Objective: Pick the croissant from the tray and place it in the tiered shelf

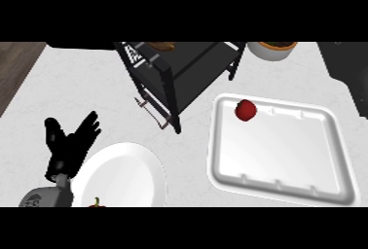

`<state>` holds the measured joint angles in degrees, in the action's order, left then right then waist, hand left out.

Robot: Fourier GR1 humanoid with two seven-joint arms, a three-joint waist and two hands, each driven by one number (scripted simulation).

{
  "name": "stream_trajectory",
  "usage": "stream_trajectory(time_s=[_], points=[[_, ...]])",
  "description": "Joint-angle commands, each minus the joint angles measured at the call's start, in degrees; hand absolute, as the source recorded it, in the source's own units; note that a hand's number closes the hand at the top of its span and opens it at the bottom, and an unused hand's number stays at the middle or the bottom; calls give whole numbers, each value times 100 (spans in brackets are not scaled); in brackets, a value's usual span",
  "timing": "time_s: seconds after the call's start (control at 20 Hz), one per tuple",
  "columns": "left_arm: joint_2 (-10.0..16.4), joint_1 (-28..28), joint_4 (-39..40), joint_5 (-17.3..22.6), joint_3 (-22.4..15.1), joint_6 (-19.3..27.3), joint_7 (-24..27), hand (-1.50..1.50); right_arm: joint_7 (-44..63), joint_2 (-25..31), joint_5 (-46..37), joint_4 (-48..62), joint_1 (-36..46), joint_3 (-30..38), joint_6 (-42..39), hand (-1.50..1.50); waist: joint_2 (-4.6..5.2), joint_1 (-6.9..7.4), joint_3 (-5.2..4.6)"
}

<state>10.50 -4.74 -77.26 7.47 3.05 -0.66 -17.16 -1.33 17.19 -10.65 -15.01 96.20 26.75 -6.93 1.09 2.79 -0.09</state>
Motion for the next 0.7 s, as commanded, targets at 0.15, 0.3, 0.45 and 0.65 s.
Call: stream_trajectory(time_s=[0.15,0.3,0.45,0.65], points=[[-81,65,79,-114,-75,21,191,0,12,798,266,194,-407,442,369,-150,48,39,5],[-153,-44,32,-95,-96,98,13,0,374,1190,408,366,-276,593,23,-150,70,111,7],[-49,-94,-21,-20,-76,-73,6,0,171,1668,463,402,-593,661,-553,-150,116,157,14],[-150,-134,-13,-113,-148,23,58,0,-3,1861,467,427,-718,660,-980,-150,130,220,15]])
